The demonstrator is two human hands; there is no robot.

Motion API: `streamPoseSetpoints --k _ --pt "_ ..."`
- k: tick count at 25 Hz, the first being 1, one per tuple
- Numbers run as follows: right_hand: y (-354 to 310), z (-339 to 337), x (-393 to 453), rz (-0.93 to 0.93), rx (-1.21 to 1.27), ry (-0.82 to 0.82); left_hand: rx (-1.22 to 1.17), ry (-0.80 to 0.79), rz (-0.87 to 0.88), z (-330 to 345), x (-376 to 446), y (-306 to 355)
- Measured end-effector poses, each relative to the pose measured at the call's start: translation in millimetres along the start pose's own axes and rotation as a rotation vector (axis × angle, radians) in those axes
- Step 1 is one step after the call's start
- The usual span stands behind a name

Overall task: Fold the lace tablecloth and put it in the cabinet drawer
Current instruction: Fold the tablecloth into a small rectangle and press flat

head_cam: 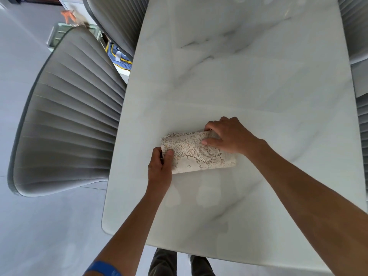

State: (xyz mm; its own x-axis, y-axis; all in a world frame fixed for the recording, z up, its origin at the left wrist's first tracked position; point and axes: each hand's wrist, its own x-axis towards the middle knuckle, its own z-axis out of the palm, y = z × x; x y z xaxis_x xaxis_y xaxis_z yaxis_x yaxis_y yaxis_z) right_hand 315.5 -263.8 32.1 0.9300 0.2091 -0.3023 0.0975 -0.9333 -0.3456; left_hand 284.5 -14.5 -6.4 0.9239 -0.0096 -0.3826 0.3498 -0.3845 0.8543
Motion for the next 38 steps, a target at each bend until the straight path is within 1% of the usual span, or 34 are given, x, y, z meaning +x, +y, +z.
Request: streamPoseSetpoints --k 2,3,4,5,6,7,8,9,10,12,14,15,16,17,18,19,20,21,22,26,28,29,31,32,33,34,35,36,37,38 --pt "1 0 4 0.065 0.033 -0.089 0.065 0.054 -0.012 5 2 4" --pt "-1 0 7 0.117 -0.018 -0.110 0.105 0.083 -0.021 8 4 7" --pt "-5 2 10 0.163 -0.111 -0.064 0.146 0.109 -0.032 11 7 10" --pt "-8 7 11 0.195 -0.211 0.043 0.192 0.130 -0.046 15 9 13" --pt "-15 14 10 0.204 -0.270 0.190 0.248 0.146 -0.063 19 12 15" --pt "-26 22 6 0.183 -0.266 0.332 0.314 0.152 -0.076 21 15 16" --pt "-38 34 0 0.136 -0.211 0.441 0.379 0.145 -0.084 22 18 18" --pt "-49 47 -6 0.096 -0.151 0.470 0.435 0.127 -0.090 23 21 19" --pt "-58 60 -11 0.097 -0.121 0.428 0.481 0.100 -0.095 22 23 21" --pt "-65 78 -15 0.191 -0.122 0.317 0.553 0.048 -0.099 19 28 24" --pt "-62 85 -12 0.278 -0.133 0.268 0.593 0.051 -0.071 15 30 31" --pt "-61 86 -11 0.292 -0.136 0.257 0.635 0.095 0.013 14 29 33" --pt "-61 87 -11 0.295 -0.135 0.253 0.726 0.133 0.163 14 28 32" --pt "-61 89 -11 0.293 -0.141 0.258 0.845 0.118 0.331 14 27 31" --pt "-61 90 -9 0.292 -0.149 0.262 0.949 0.042 0.476 14 29 28" --pt "-60 92 -8 0.290 -0.150 0.257 1.020 -0.074 0.550 11 35 25" --pt "-59 93 -7 0.289 -0.151 0.251 1.054 -0.174 0.552 8 41 22" --pt "-58 94 -6 0.291 -0.153 0.242 1.068 -0.247 0.511 7 47 18" --pt "-57 95 -4 0.299 -0.156 0.232 1.089 -0.290 0.474 8 52 13" --pt "-54 90 -2 0.294 -0.098 0.134 1.260 -0.344 0.416 10 58 20" --pt "-51 82 -3 0.302 -0.049 0.109 1.371 -0.372 0.448 12 61 39" --pt "-54 80 -8 0.331 -0.026 0.130 1.417 -0.390 0.494 12 62 48" --pt "-71 82 -26 0.483 0.039 0.229 1.443 -0.412 0.596 13 62 61" --pt "-87 87 -39 0.588 0.088 0.285 1.418 -0.433 0.590 11 60 64" --pt "-104 95 -53 0.691 0.157 0.333 1.375 -0.473 0.528 8 57 65" --pt "-121 103 -66 0.783 0.243 0.366 1.300 -0.530 0.412 4 50 62" --pt "-133 108 -80 0.859 0.332 0.380 1.186 -0.594 0.255 -1 40 59" --pt "-140 107 -89 0.922 0.433 0.364 1.047 -0.648 0.087 -5 28 56" --pt "-142 105 -95 0.967 0.527 0.328 0.917 -0.674 -0.041 -10 15 53" --pt "-139 101 -101 0.981 0.583 0.298 0.822 -0.669 -0.100 -11 2 51"
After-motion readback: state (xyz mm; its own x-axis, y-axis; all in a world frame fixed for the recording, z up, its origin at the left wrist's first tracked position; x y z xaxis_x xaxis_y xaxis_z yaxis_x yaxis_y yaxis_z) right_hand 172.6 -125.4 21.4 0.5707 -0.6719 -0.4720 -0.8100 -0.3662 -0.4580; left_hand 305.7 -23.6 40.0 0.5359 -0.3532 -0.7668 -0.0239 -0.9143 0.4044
